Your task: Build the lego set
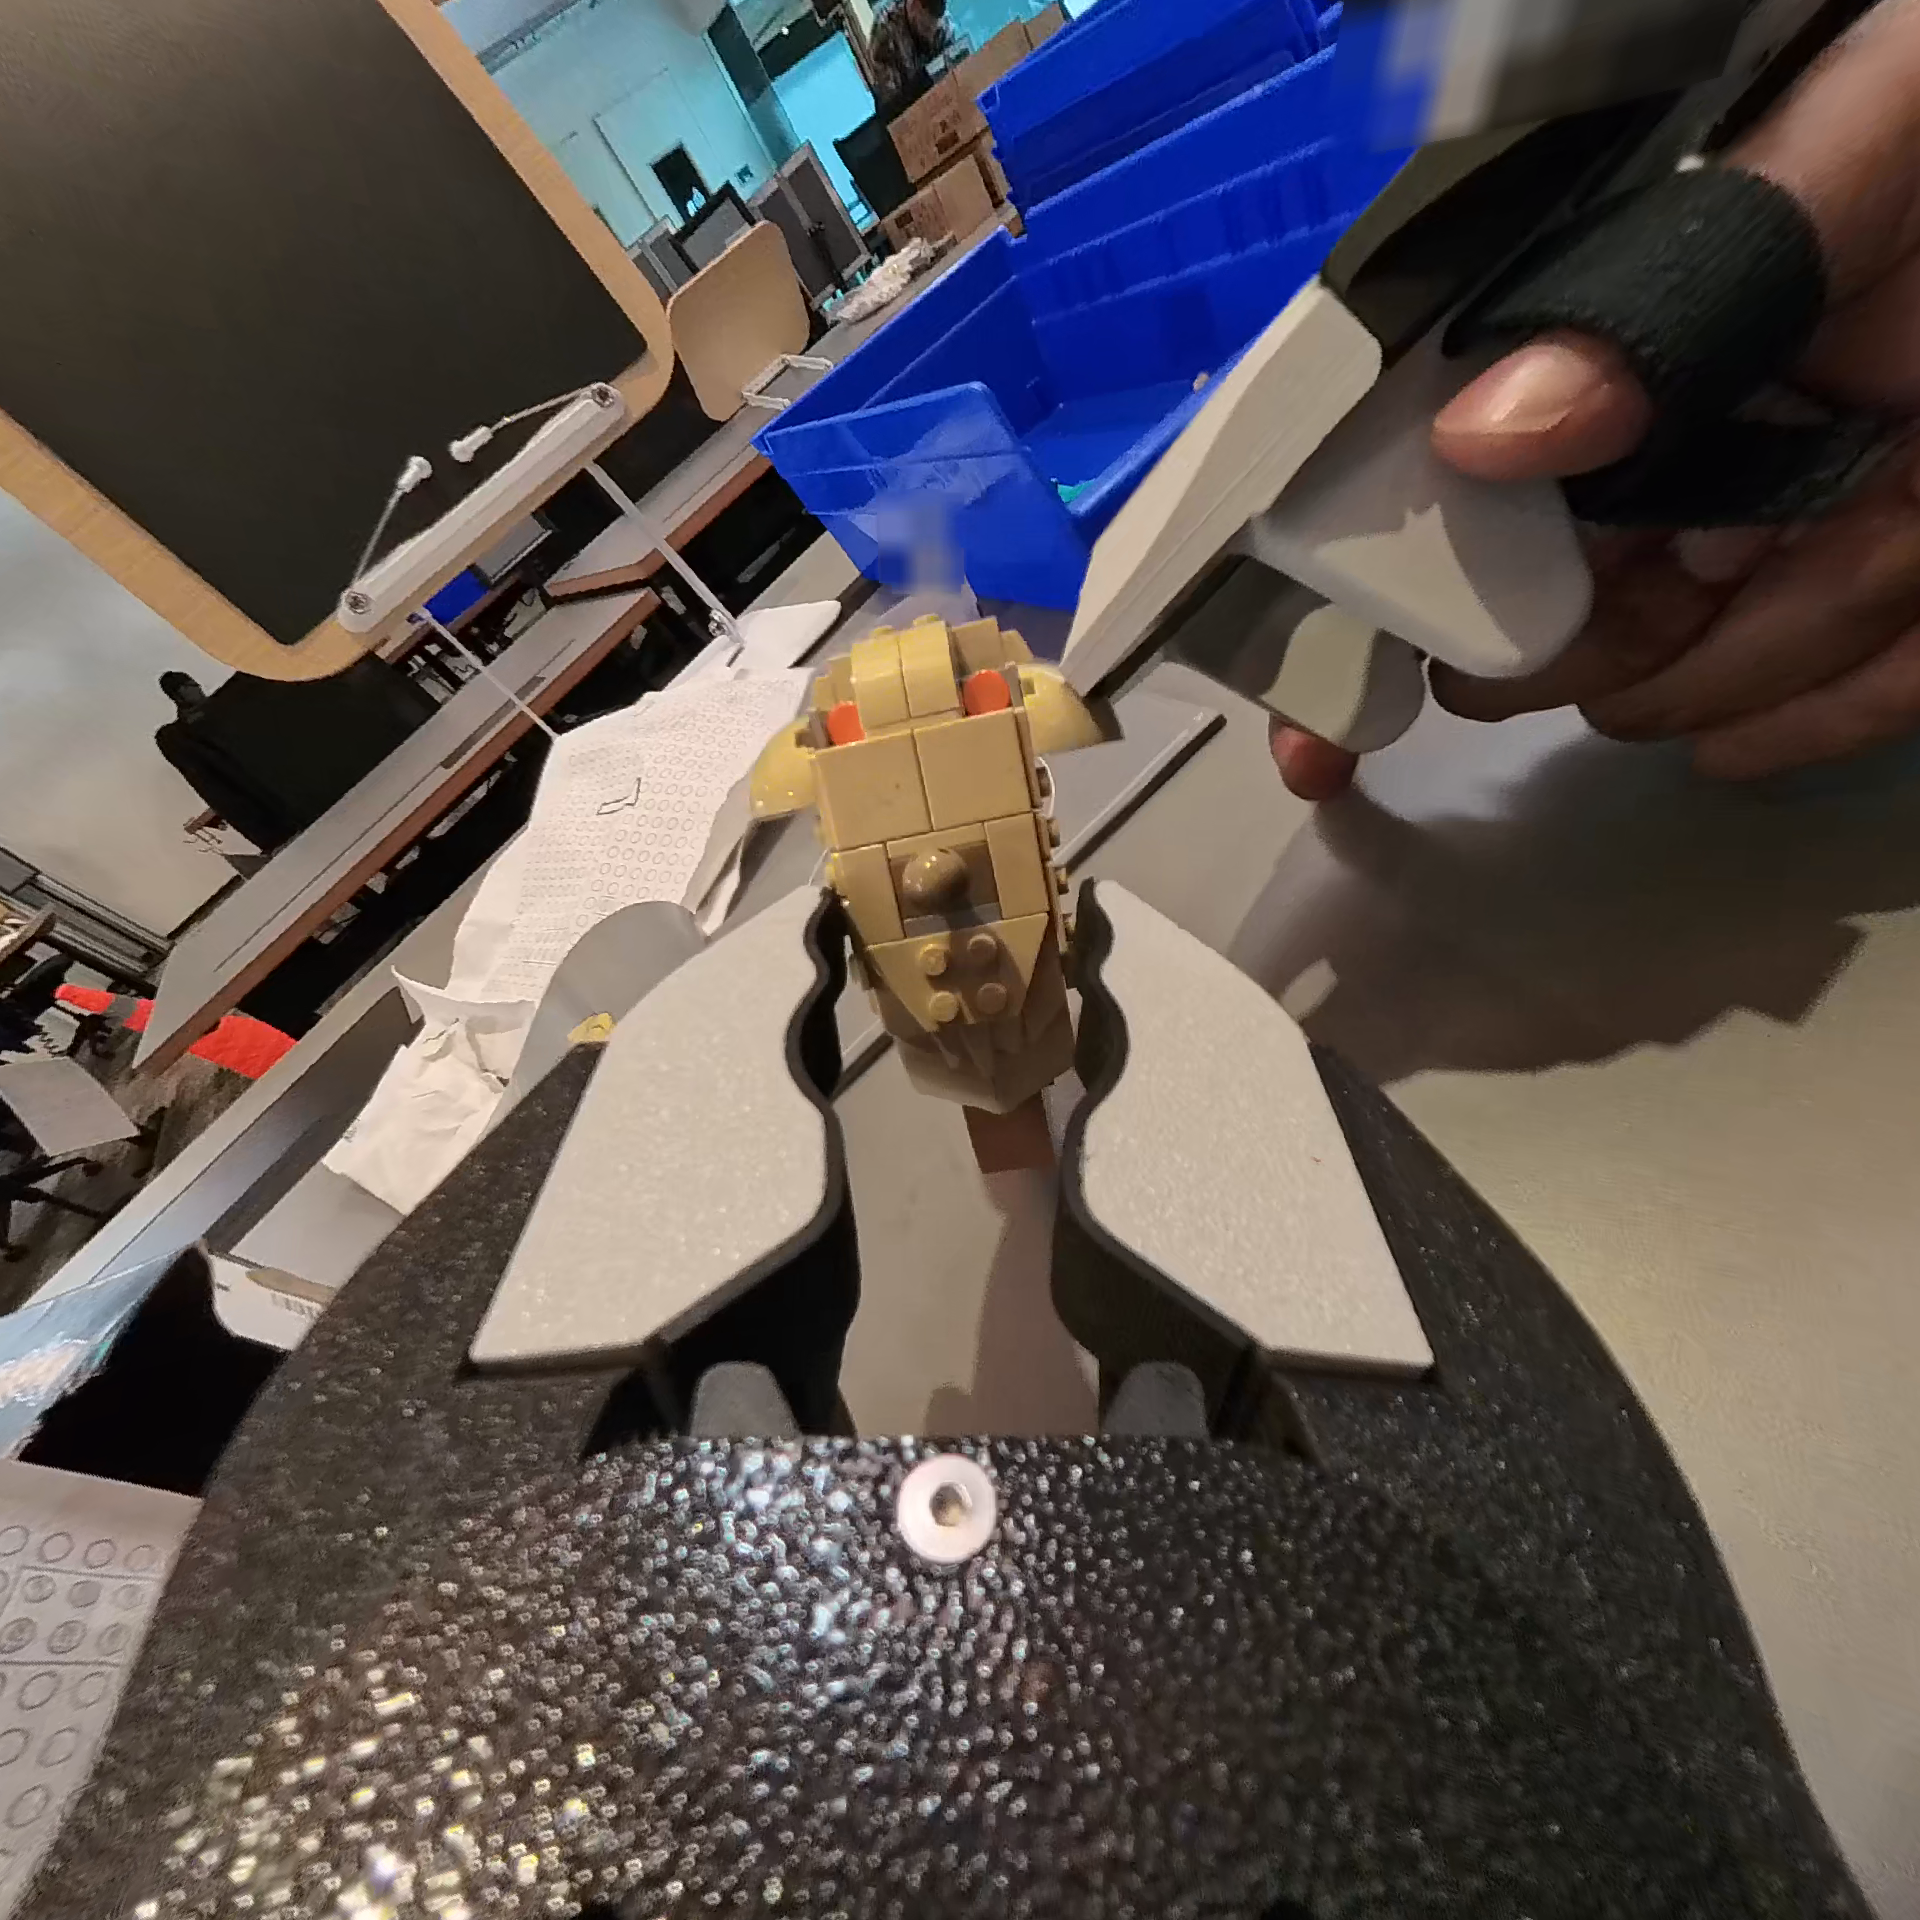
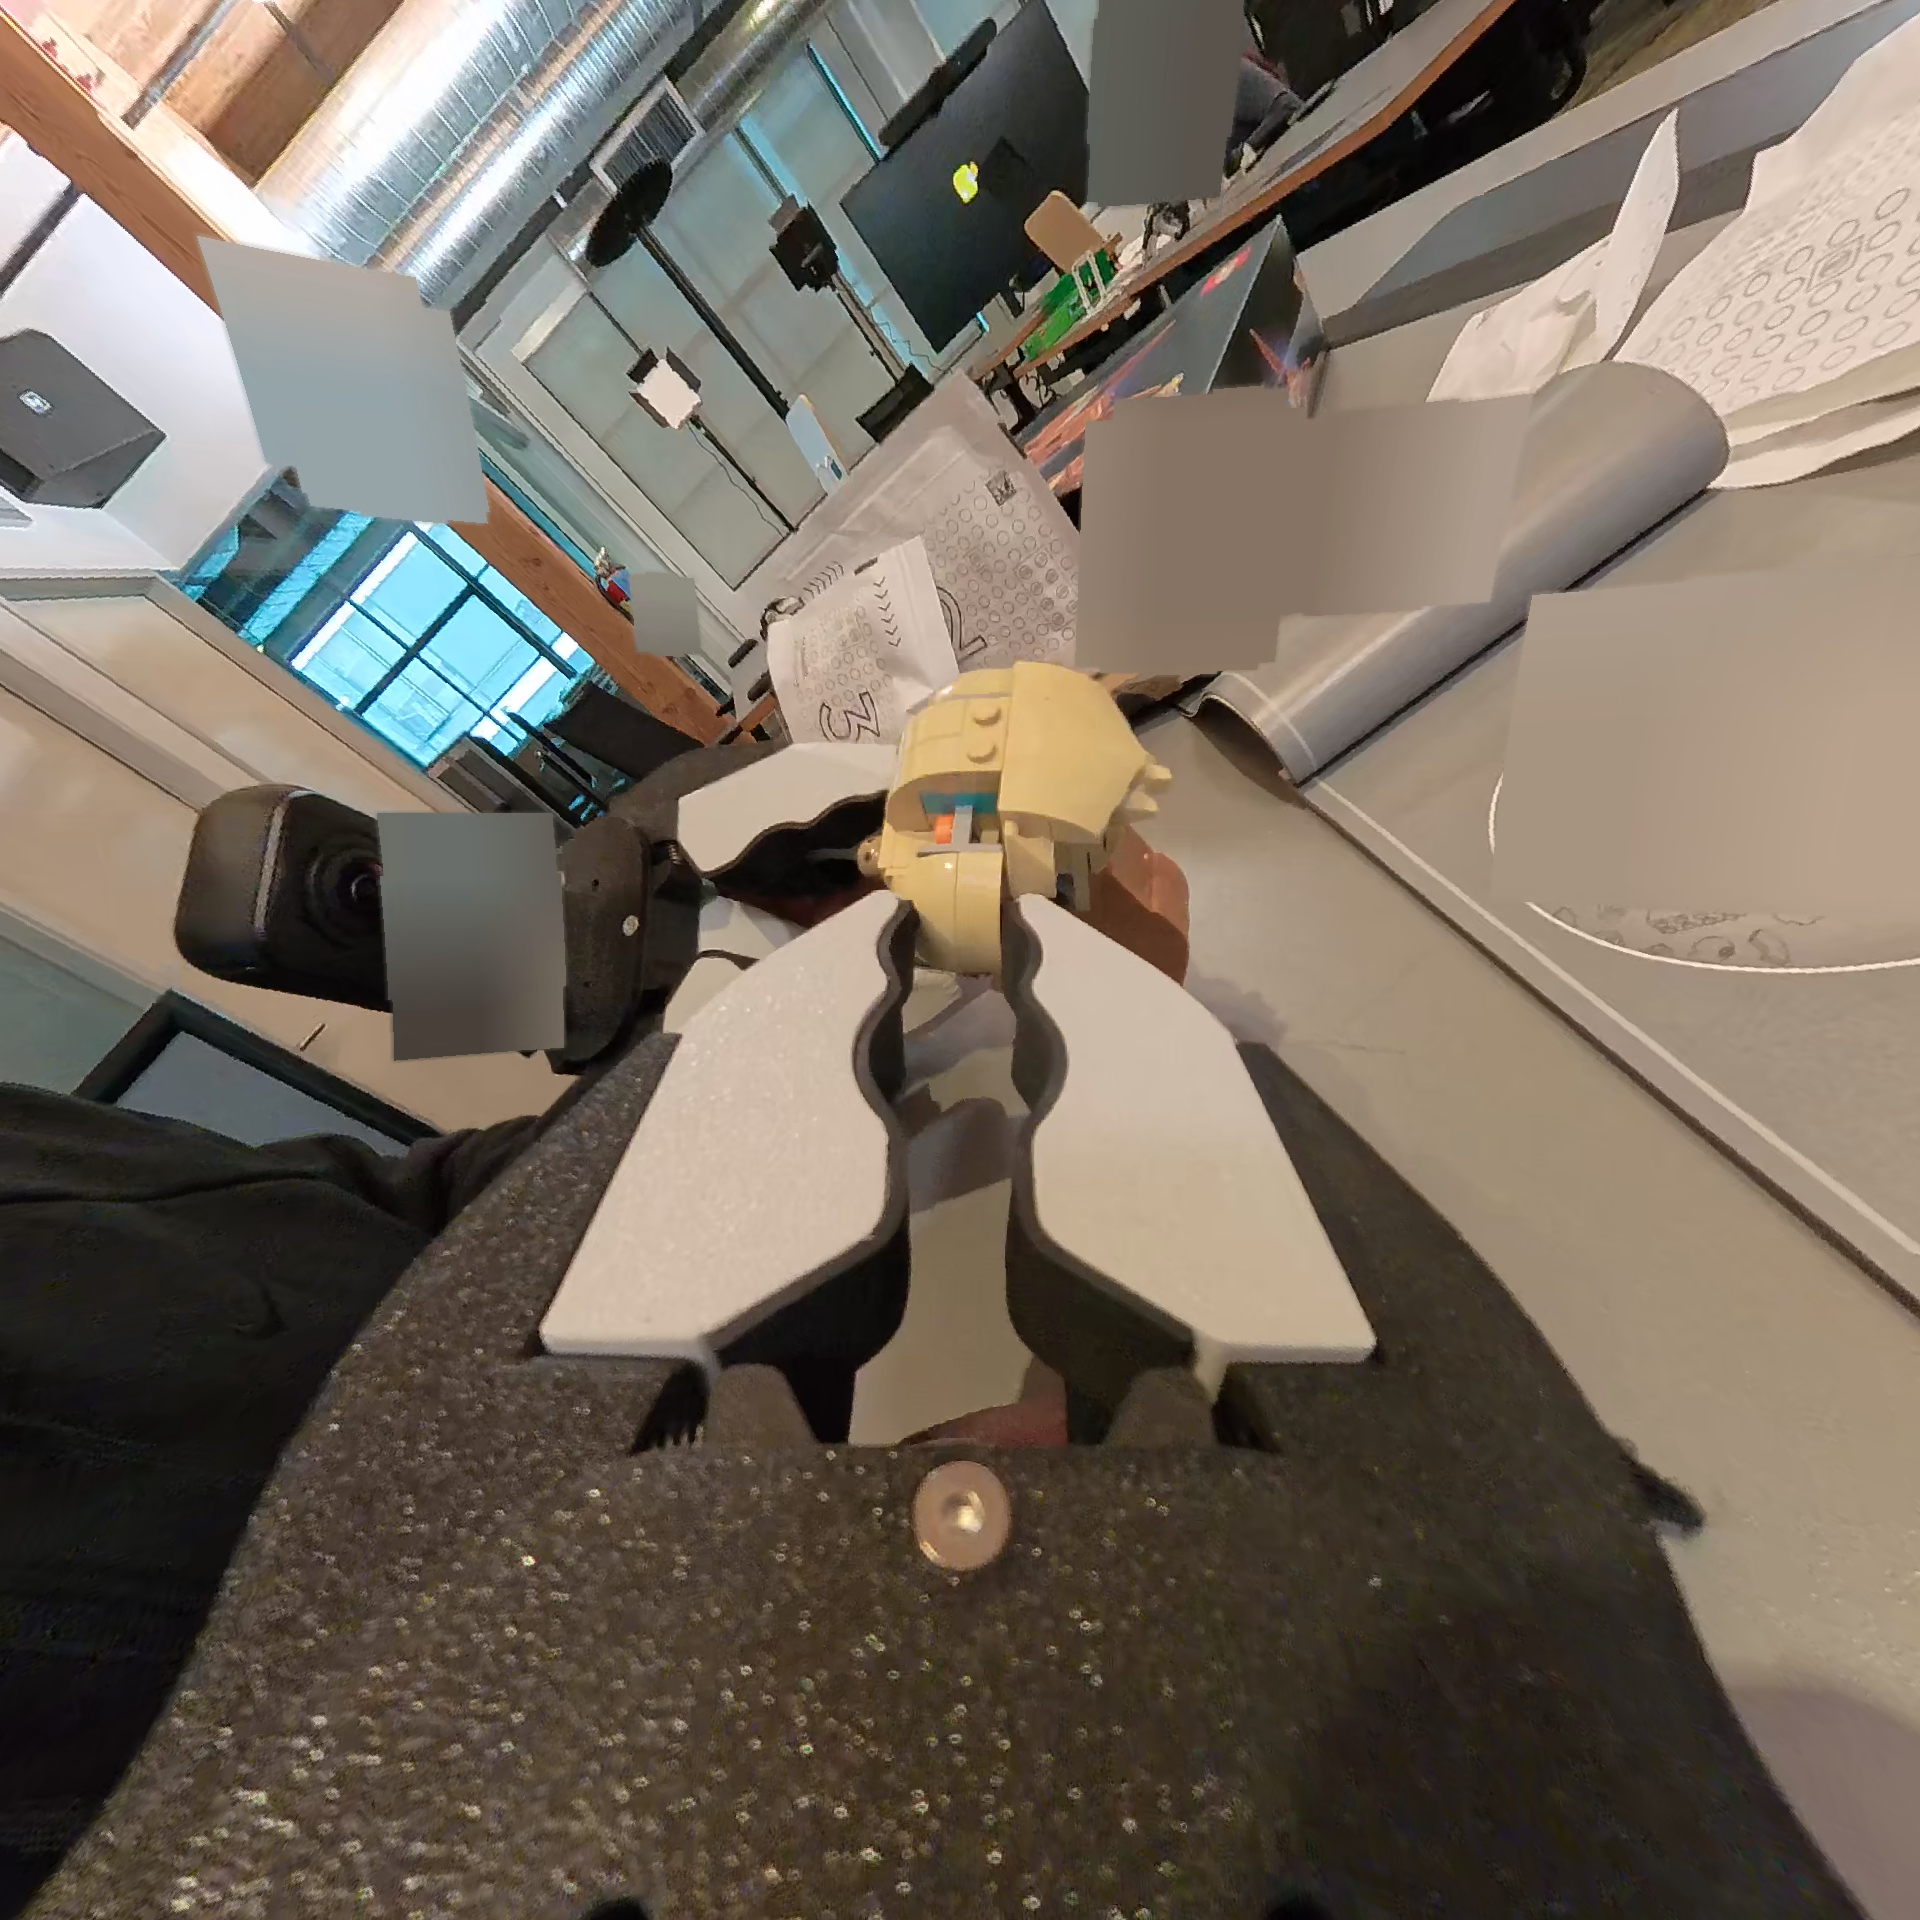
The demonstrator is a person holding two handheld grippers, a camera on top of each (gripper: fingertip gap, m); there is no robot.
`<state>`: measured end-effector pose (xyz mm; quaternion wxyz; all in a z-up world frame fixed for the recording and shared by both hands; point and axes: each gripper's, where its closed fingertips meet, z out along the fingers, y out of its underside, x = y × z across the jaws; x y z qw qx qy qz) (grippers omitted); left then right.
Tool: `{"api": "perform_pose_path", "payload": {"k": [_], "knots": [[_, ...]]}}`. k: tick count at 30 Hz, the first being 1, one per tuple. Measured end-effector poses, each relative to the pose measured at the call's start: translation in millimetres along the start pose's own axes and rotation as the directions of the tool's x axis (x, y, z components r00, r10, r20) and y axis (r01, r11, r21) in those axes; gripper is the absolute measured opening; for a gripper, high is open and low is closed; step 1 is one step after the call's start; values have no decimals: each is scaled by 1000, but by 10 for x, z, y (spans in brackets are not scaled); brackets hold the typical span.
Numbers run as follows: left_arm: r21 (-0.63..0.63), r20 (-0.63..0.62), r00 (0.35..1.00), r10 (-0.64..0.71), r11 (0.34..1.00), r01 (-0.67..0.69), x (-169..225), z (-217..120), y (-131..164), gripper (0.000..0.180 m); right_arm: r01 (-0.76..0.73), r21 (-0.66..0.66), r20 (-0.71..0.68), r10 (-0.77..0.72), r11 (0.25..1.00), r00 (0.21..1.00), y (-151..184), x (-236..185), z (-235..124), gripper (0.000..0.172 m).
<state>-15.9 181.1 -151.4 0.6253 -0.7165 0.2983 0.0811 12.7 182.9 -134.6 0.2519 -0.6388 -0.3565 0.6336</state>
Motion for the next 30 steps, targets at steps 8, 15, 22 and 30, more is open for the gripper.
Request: {"api": "perform_pose_path", "payload": {"k": [8, 15, 22, 30], "knots": [[66, 79, 997, 16, 998, -22, -82, -37, -123, 42, -26, 52, 23, 25, 998, 999, -78, -19, -14, 16], [73, 81, 997, 18, 997, -24, -84, -46, -119, 42, -35, 50, 43, 33, 998, 999, -68, -49, 3, 19], [57, 67, 998, -4, 998, 0, -86, -27, -74, 42, -31, 47, 58, 28, 998, 998, -67, -74, -6, 12], [40, 51, 997, -49, 998, 47, -95, -10, -26, 42, -26, 56, 63, 23, 998, 998, -73, -94, -6, 11]]}}
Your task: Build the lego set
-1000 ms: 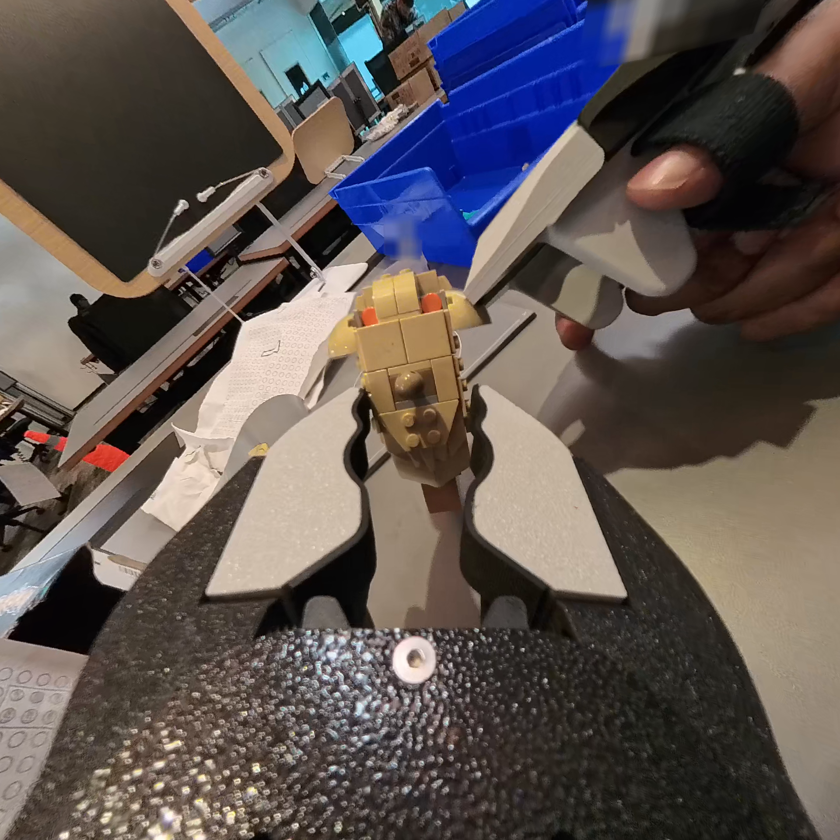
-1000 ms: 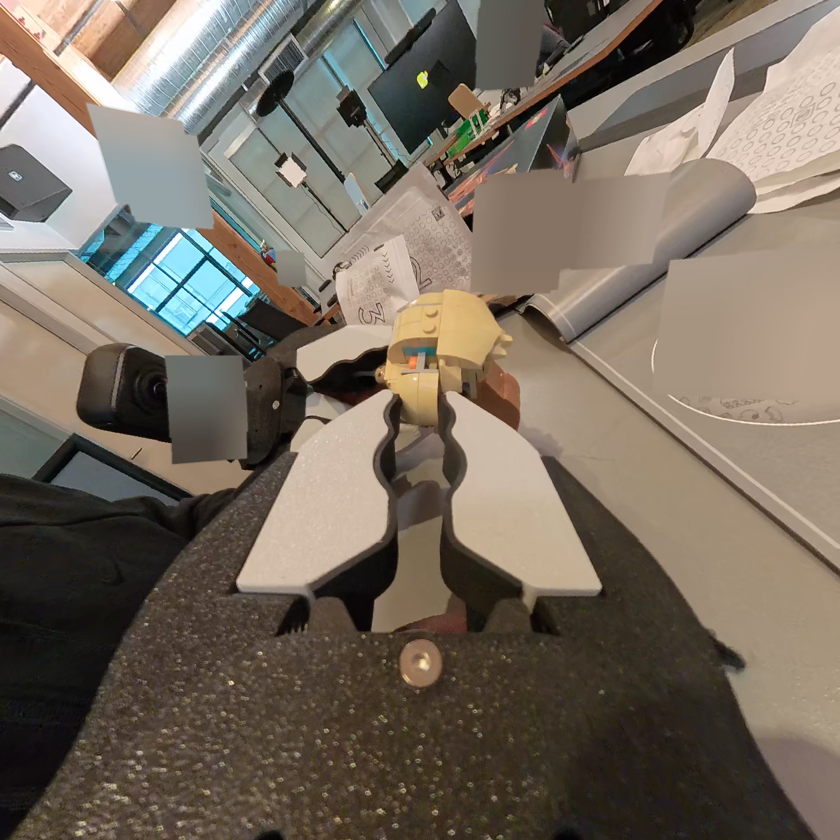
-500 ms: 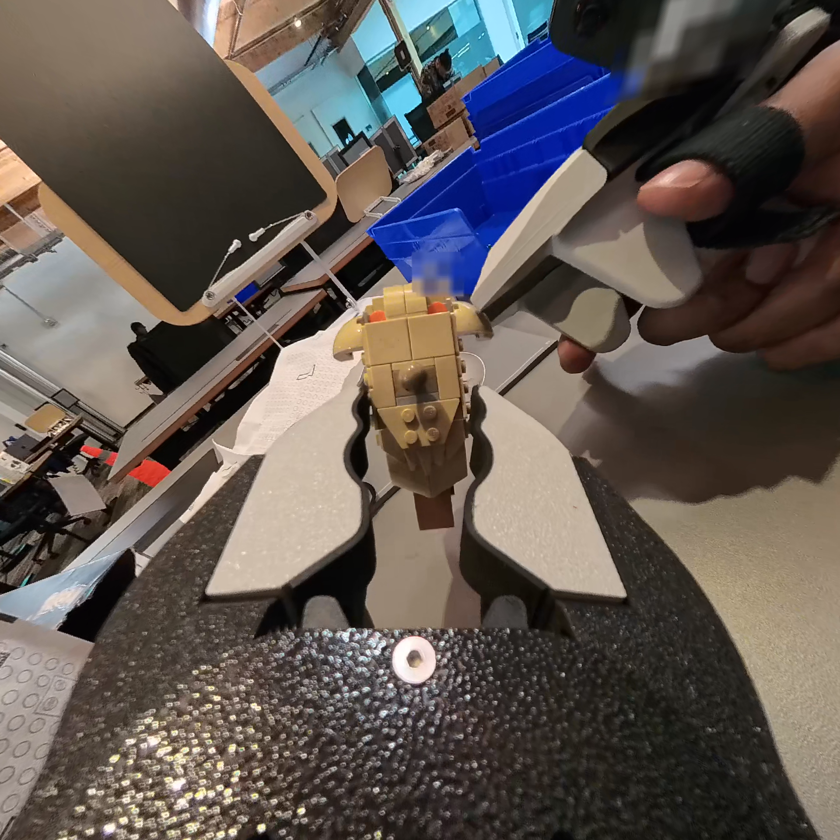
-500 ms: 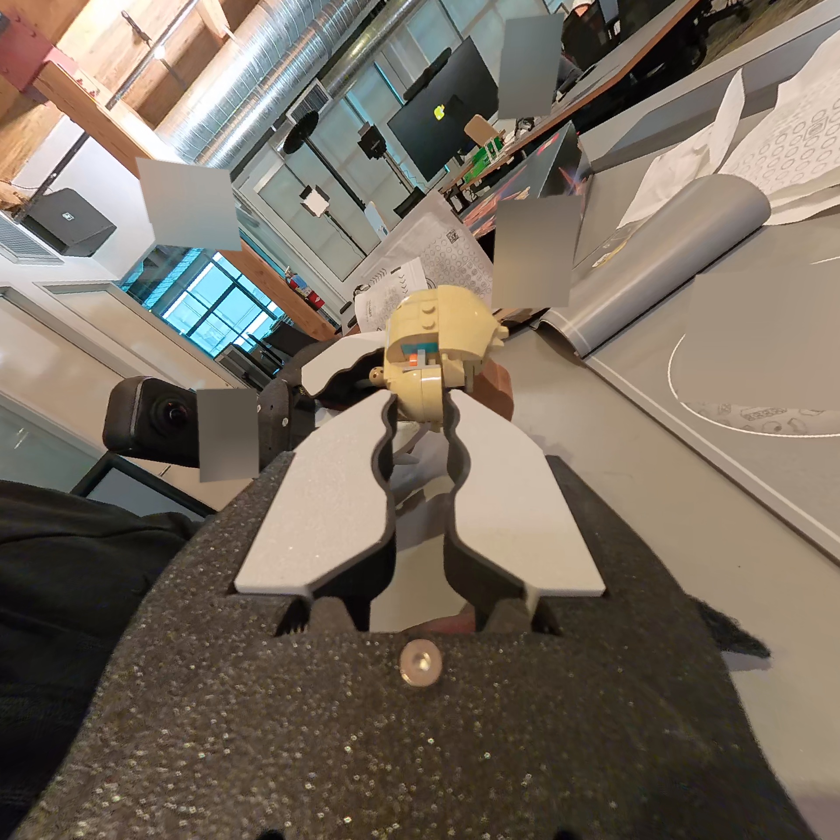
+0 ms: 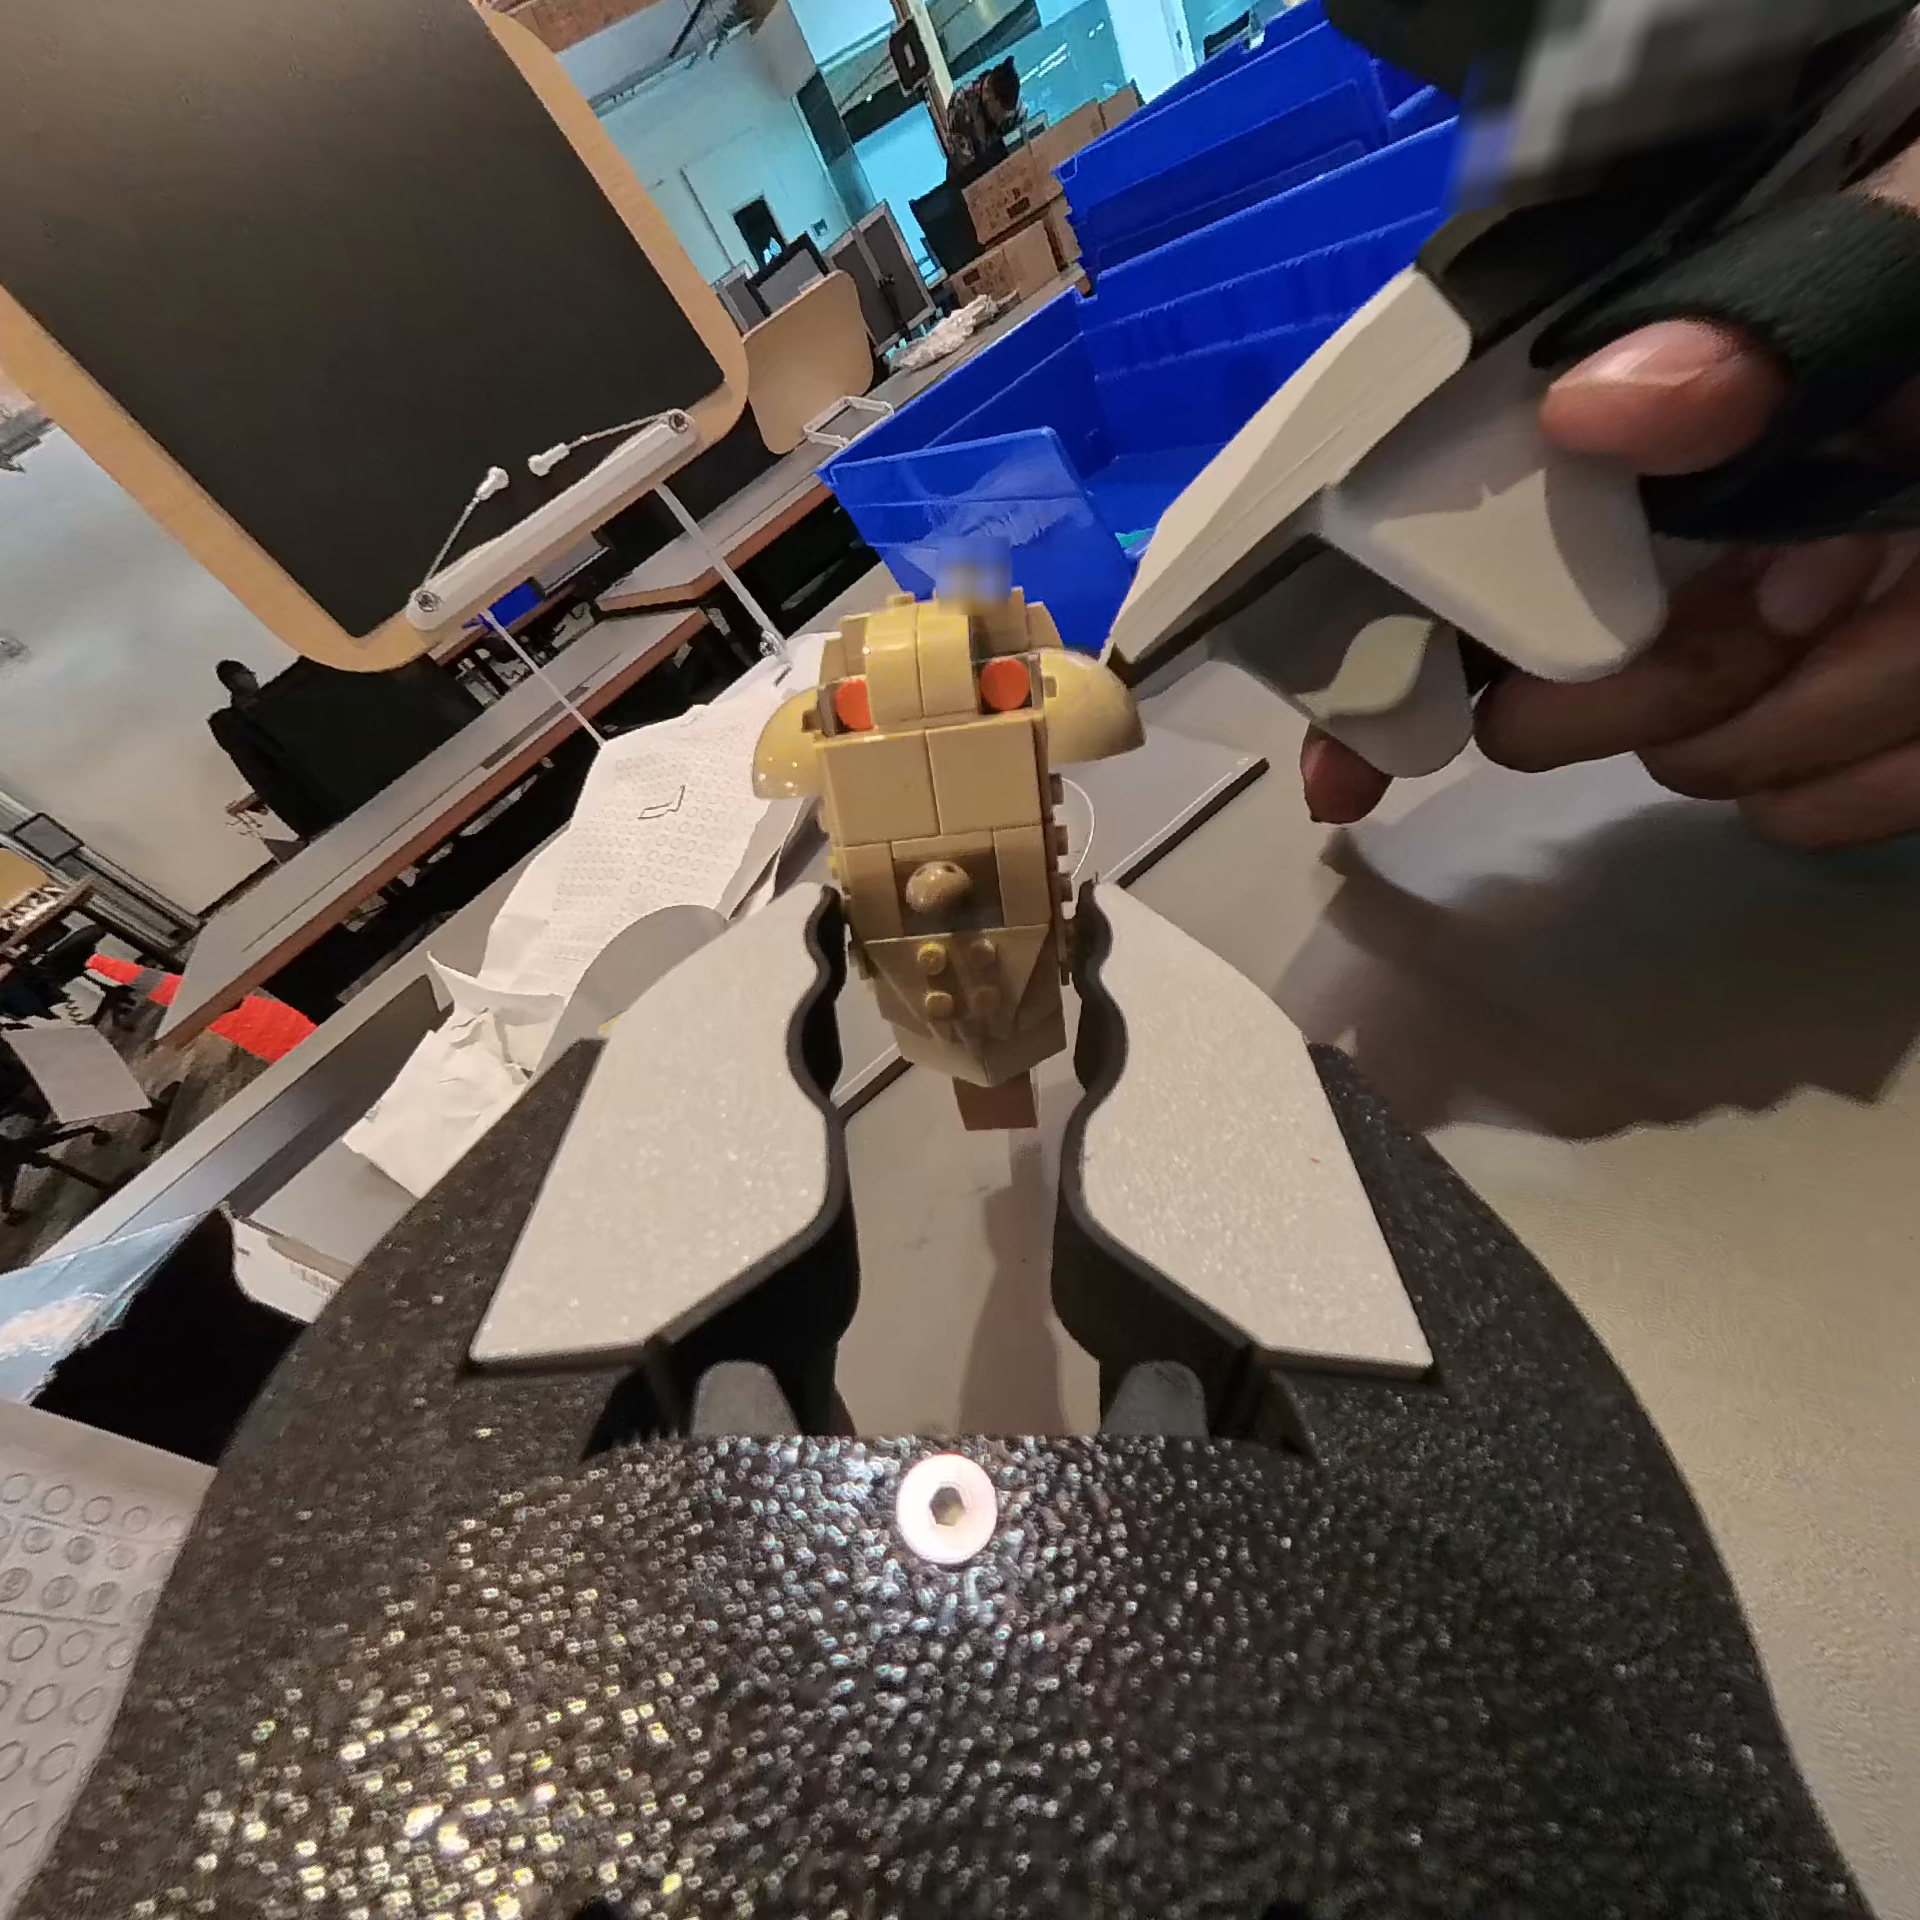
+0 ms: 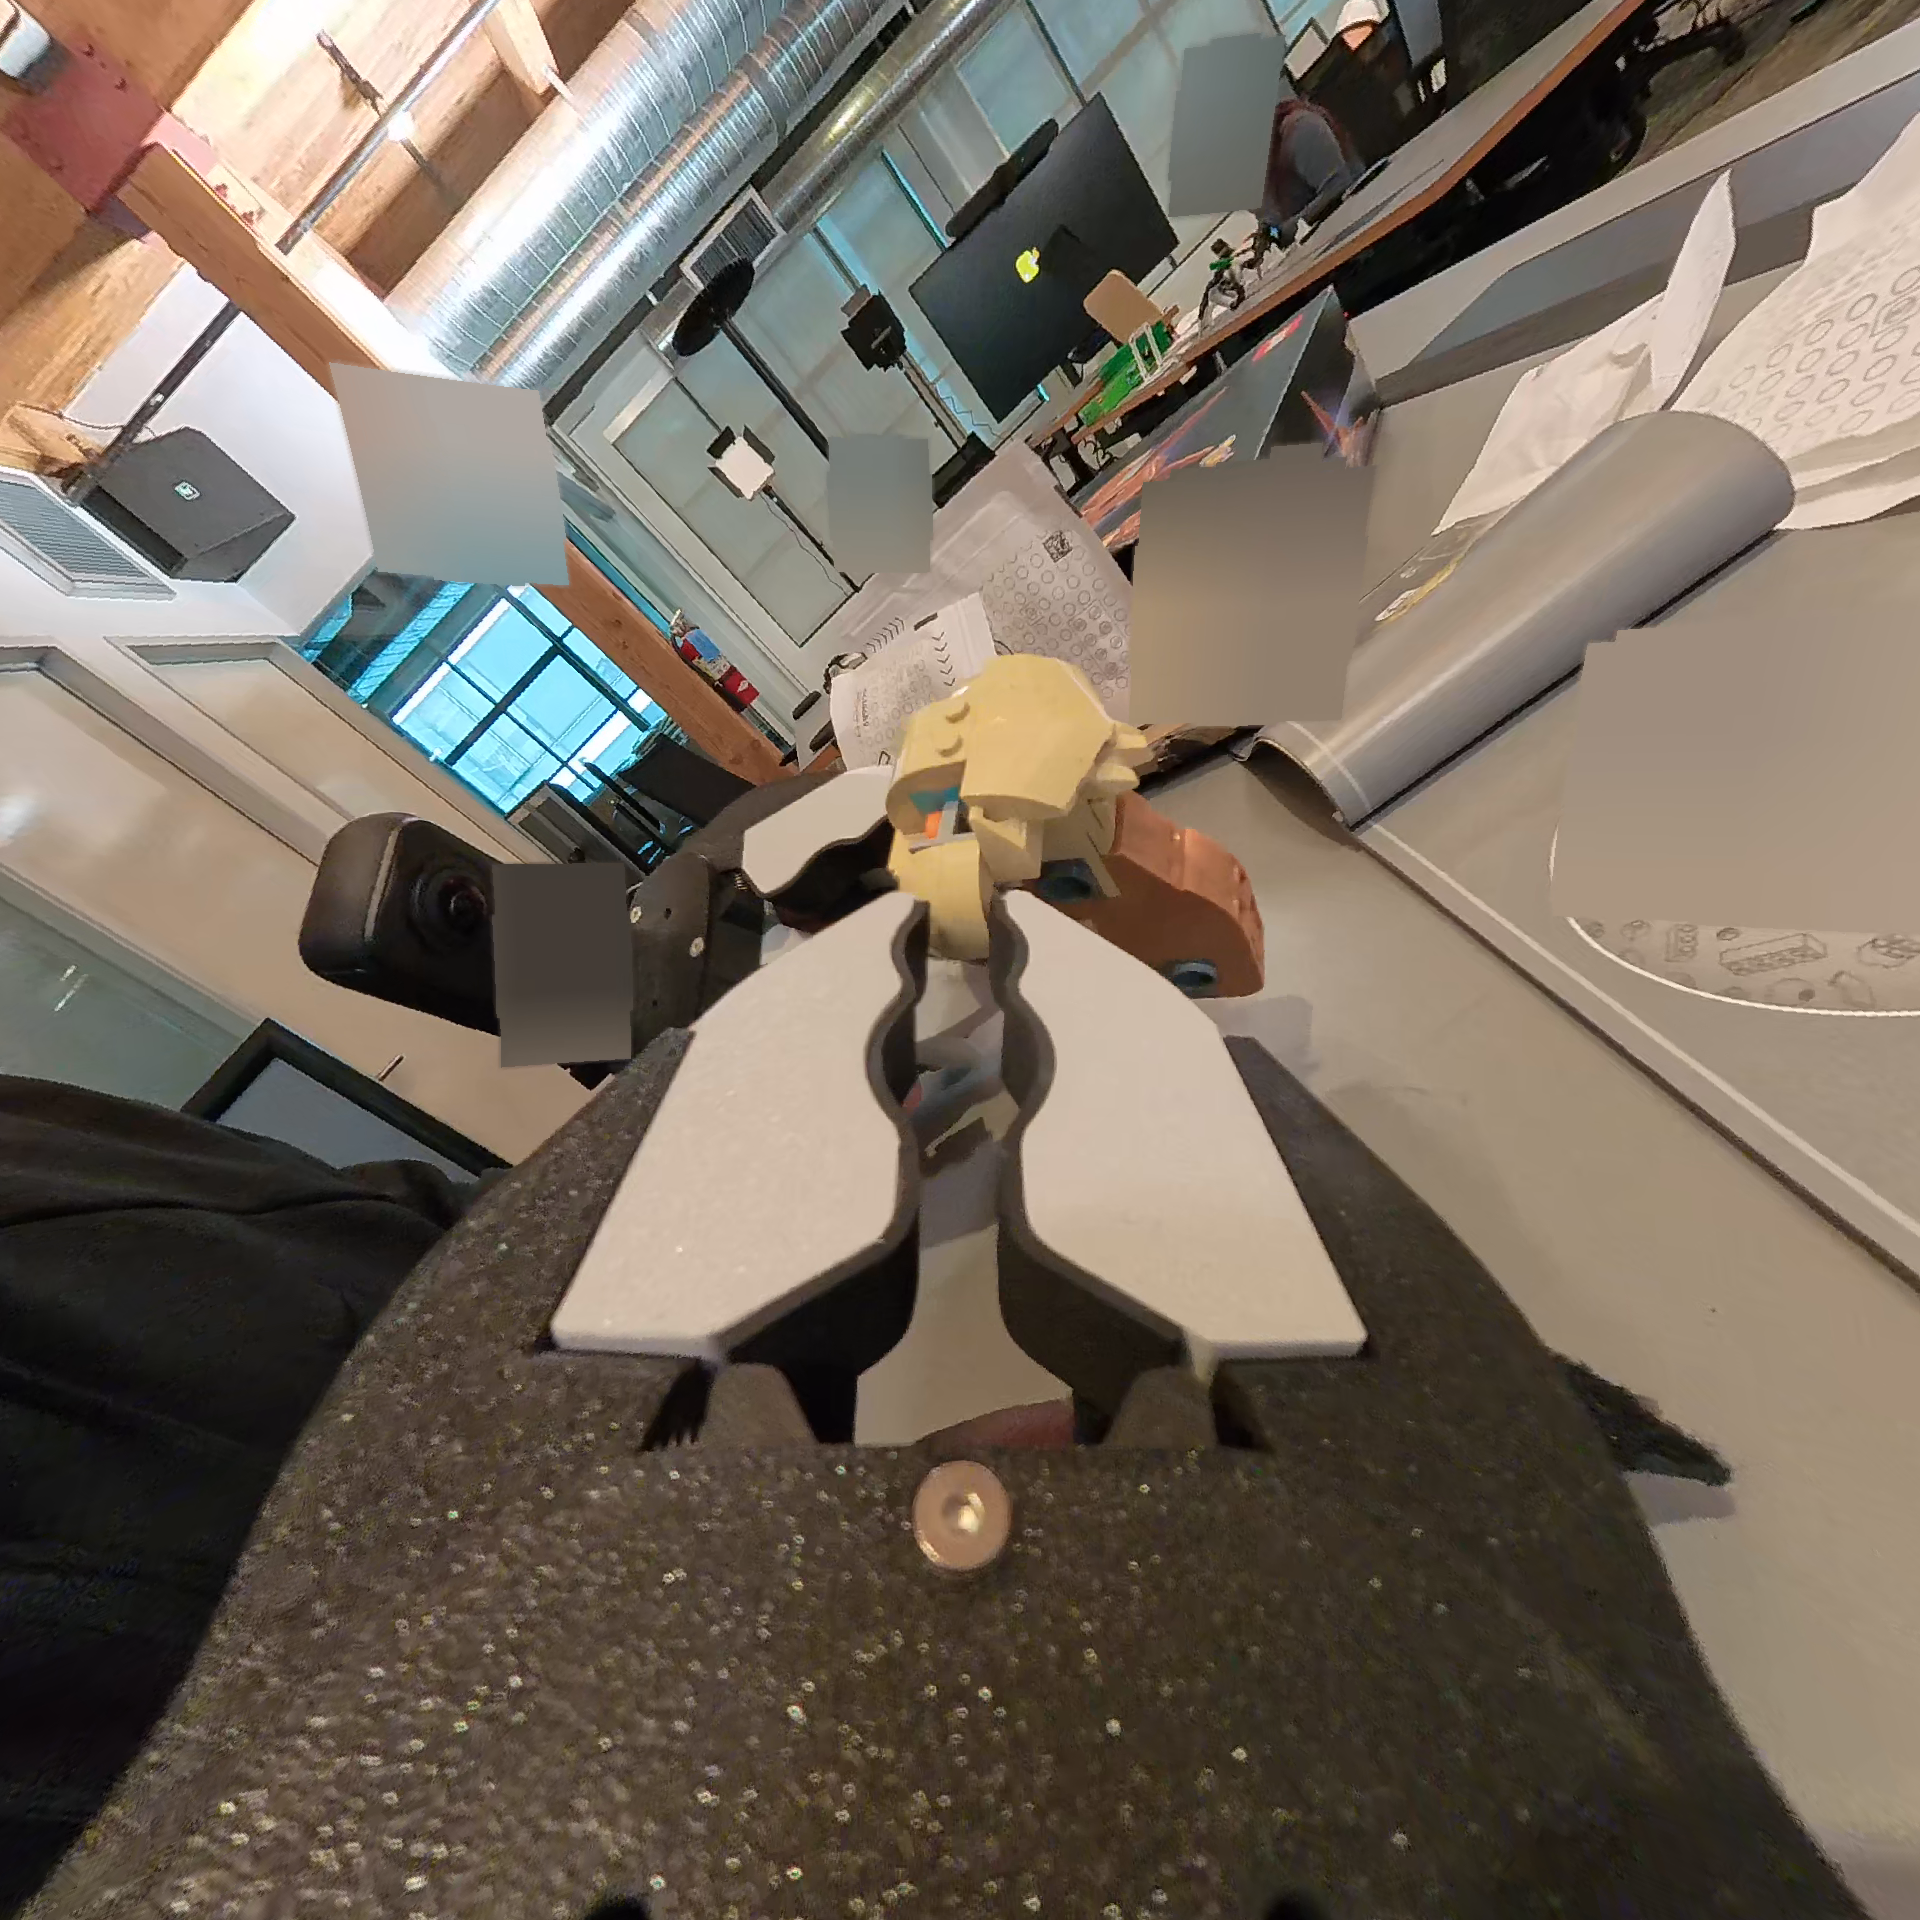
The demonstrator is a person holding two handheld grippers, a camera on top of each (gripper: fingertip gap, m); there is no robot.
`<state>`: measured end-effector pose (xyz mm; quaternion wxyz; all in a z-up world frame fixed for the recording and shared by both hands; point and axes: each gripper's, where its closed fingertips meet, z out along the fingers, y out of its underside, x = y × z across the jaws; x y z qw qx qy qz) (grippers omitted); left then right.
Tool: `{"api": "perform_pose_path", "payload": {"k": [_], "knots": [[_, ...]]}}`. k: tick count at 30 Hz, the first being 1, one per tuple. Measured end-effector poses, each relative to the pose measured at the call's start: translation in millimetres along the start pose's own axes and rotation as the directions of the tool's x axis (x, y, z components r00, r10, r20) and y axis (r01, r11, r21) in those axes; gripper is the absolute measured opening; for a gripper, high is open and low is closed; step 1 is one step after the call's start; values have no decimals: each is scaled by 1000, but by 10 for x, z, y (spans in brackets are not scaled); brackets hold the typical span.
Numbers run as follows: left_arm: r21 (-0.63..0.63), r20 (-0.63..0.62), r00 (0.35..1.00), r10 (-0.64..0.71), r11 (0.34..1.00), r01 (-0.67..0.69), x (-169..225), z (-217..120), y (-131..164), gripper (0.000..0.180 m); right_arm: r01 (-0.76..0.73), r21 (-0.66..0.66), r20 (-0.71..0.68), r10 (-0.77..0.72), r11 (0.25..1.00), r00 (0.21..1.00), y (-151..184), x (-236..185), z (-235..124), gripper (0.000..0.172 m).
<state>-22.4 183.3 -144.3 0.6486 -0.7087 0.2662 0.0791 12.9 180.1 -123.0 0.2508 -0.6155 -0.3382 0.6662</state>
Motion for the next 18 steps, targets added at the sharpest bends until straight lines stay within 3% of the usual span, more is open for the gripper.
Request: {"api": "perform_pose_path", "payload": {"k": [5, 11, 18], "knots": [[-10, -2, 1000, 14, 1000, -14, 14, 7, 16, 42, 25, -7, -19, -25, 1000, 1000, 14, 5, 9, 11], [-21, 16, 992, 126, 992, -125, 40, 5, 22, 41, 22, -15, -31, -22, 1000, 999, 40, 35, -11, 10], [-33, 8, 990, 137, 990, -137, 70, 12, 31, 41, 9, -24, -75, -11, 1000, 997, 61, 109, -25, 14]]}}
